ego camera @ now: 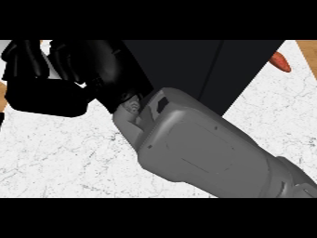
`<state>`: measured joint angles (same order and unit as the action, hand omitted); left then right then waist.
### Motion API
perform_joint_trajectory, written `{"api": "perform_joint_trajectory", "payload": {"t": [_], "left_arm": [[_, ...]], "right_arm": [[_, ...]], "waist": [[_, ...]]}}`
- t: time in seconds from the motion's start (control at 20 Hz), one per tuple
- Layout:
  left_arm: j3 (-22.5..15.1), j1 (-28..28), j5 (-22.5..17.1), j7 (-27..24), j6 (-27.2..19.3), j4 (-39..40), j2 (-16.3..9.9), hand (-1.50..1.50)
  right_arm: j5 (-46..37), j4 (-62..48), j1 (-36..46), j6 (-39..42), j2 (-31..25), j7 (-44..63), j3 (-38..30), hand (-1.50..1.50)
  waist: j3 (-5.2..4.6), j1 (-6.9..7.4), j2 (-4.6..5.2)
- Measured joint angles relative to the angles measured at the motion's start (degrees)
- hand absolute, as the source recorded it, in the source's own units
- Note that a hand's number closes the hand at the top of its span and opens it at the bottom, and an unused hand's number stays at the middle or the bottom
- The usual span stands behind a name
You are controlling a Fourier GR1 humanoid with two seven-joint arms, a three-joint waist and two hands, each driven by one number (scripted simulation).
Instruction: Pick up the wine, place it into the cabinet and close the cabinet
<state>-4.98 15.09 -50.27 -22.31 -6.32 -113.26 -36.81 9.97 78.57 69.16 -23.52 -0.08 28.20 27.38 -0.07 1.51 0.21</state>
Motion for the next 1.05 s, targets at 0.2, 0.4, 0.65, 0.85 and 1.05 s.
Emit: {"api": "perform_joint_trajectory", "payload": {"t": [0.2, 0.4, 0.65, 0.85, 1.05], "left_arm": [[0.81, -0.34, 0.6, 1.43, -0.34, -0.52, 0.26, -1.5], [1.3, -1.03, 0.98, 2.51, -0.36, -0.49, 0.87, -1.5], [0.77, -2.46, 2.34, 2.44, -0.13, 1.05, 2.0, -1.5], [0.73, -2.93, 2.55, 3.5, -0.48, 0.24, 1.9, -1.5], [0.84, -3.02, 2.61, 4.15, -0.88, -0.49, 2.07, -1.5]], "right_arm": [[1.88, -7.07, 1.04, 4.55, 0.09, -5.63, -3.93, 1.5], [2.75, -10.59, 1.45, 8.08, 0.11, -9.16, -5.14, 1.5], [2.92, -12.87, 1.17, 11.2, -0.17, -12.84, -6.12, 1.5], [1.41, -14.25, 0.71, 12.5, -1.03, -16.1, -5.74, 1.5], [0.27, -14.6, 0.26, 13.6, -2.0, -17.73, -5.3, 1.5]], "waist": [[-0.17, 0.11, -0.4], [-0.13, 0.03, -1.18], [-0.37, 0.1, -1.85], [-0.48, 0.53, -2.35], [-0.6, 0.72, -2.64]]}}
